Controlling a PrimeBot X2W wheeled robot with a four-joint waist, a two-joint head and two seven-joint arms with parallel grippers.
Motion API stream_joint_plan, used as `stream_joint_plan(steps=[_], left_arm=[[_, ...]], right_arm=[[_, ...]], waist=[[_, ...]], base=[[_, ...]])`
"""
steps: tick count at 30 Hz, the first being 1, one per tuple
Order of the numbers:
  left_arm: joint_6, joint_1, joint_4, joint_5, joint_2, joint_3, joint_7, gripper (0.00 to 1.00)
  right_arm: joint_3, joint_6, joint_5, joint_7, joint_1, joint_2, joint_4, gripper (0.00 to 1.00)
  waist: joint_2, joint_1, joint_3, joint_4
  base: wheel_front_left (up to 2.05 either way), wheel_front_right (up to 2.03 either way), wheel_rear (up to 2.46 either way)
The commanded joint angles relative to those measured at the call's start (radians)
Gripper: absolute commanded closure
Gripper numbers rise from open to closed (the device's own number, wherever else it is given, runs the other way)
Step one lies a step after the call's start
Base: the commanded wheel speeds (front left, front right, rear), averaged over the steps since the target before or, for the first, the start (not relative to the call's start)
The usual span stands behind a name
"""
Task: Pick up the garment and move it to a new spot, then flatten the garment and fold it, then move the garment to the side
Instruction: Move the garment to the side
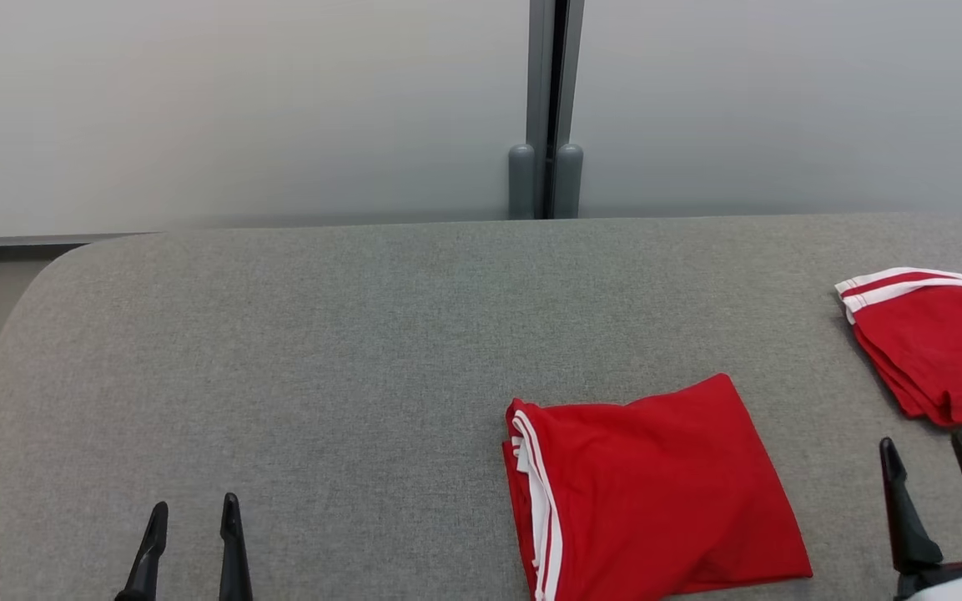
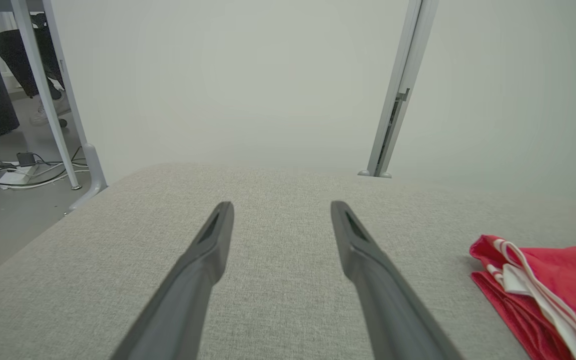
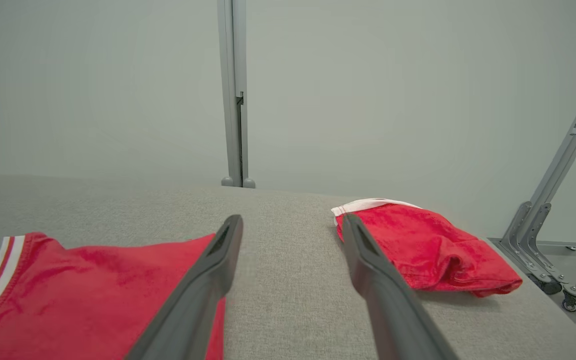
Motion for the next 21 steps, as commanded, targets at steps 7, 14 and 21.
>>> stream_joint_plan(steps=[7,14,21], left_arm=[[-0.019,-0.065,0.003,0.004,0.004,-0.011,-0.004,0.0],[0.001,-0.105,-0.007,-0.022,0.004,-0.048,-0.004,0.0],[0.008,-0.107,-0.015,-0.024,0.004,-0.046,-0.004,0.0]], right_arm=[[0.215,0.0,0.199,0.308,-0.204,-0.084,0.134,0.0],[0.288,0.0,0.218,0.51,-0.357,-0.109,0.344,0.0],[0.347,0.0,0.269,0.602,-0.391,-0.099,0.451,0.0]], waist=[[-0.0001,0.0,0.058,0.046],[-0.0001,0.0,0.094,0.102],[-0.0001,0.0,0.115,0.122]], base=[[0.0,0.0,0.0],[0.0,0.0,0.0],[0.0,0.0,0.0]])
